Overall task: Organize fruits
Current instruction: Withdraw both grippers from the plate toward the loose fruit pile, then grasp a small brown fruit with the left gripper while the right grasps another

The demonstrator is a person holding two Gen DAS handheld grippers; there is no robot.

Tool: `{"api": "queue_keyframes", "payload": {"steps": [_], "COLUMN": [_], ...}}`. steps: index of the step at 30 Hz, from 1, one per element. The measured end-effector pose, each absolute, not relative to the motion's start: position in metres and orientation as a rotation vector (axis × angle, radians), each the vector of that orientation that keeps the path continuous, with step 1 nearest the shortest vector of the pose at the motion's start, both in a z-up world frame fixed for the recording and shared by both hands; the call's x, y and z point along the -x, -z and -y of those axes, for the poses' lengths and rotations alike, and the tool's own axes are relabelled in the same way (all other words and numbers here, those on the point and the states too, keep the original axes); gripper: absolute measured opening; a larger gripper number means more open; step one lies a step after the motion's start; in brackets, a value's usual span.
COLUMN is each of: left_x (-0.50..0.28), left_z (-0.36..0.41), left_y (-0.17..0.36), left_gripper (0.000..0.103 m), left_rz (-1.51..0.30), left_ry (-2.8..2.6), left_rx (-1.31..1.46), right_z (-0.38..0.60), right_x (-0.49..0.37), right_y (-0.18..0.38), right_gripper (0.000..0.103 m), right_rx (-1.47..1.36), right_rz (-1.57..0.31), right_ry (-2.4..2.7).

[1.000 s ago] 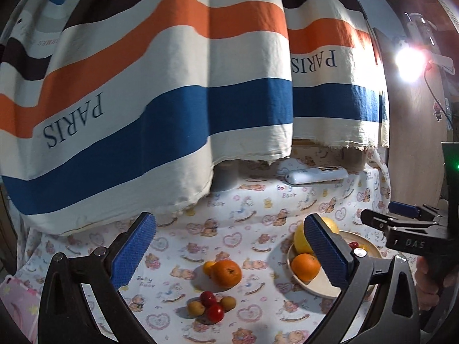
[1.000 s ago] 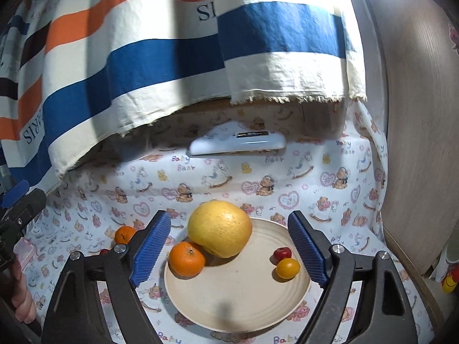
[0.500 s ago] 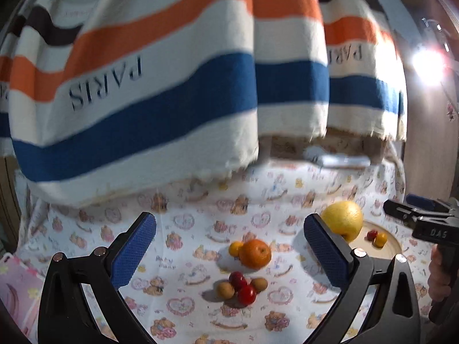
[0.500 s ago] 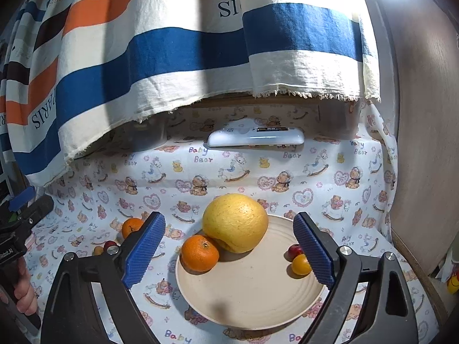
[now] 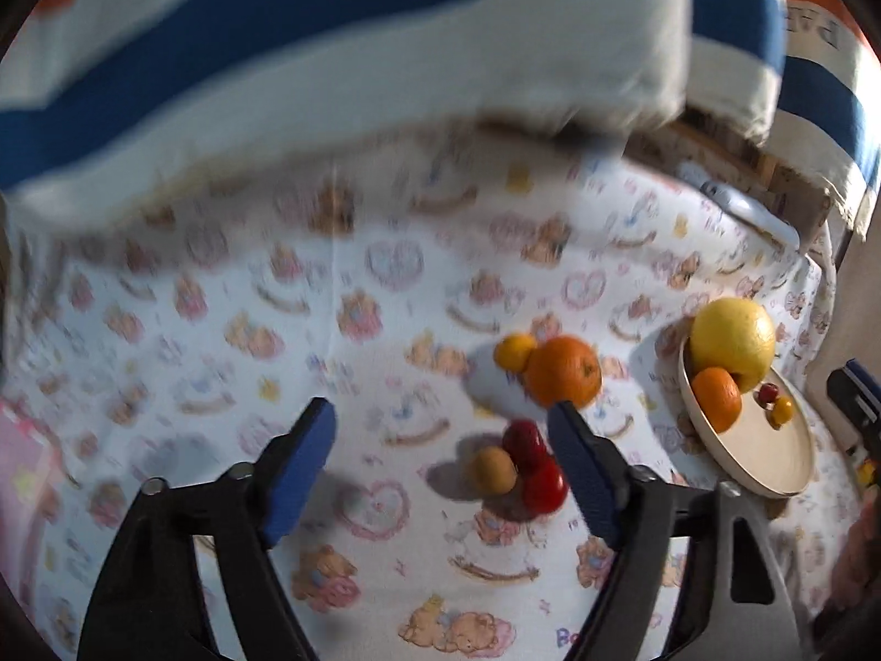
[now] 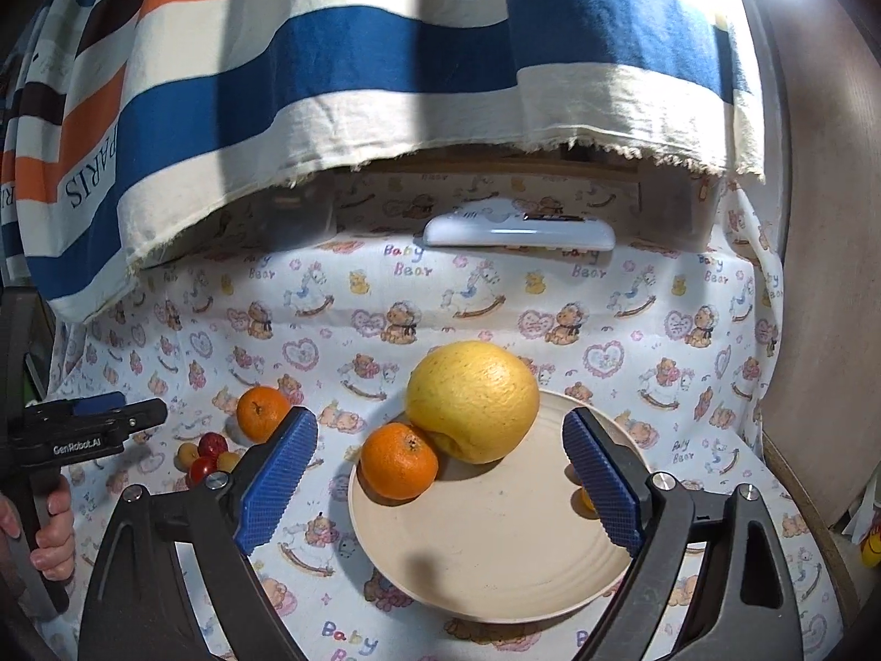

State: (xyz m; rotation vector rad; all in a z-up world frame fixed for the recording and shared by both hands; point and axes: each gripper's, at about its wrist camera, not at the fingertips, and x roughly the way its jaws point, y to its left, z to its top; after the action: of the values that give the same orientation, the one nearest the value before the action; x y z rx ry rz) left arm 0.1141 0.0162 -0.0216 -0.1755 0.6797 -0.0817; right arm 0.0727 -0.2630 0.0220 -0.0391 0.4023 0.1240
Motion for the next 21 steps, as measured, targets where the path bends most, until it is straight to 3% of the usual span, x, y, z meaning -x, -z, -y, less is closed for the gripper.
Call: {"api": "queue_keyframes", "payload": {"steps": [4,8,15,19,21], "left_x": [-0.126,-0.130,-0.130,-0.137,-0.139], "left_z": [-0.019,-0.017,-0.012,-0.007,-0.006], "left_y": [0.037,0.043,0.042,0.045,0.047], "left_gripper": [0.038,0.037,0.036,0.026,0.023], "left_rz": [-0.781,-0.816,-0.808,-0.834,-0.854], "left_ry": [0.129,0.167,0.202,0.245,0.266], "left_rx": [0.225,0.241,0.233,0.231,0.237], "right_z": [0.256,0.253,0.222,0.194,0.184], "right_x": [-0.073,-0.072,-0.095,-0.118,-0.129], "right_y": [-0.019,-0.023,-0.026,-0.020,-0.016], "right_gripper": [0.092,0.092,0.090,0.067,0.062], "right_rx": [0.086,0.085,0.000,-0.027,-0.065], "right_rz": [-0.410,-0.404,-0.561,-0.658,-0.693], "right_ry": [-0.101,-0.080,-0.163,-0.183,-0.201]}}
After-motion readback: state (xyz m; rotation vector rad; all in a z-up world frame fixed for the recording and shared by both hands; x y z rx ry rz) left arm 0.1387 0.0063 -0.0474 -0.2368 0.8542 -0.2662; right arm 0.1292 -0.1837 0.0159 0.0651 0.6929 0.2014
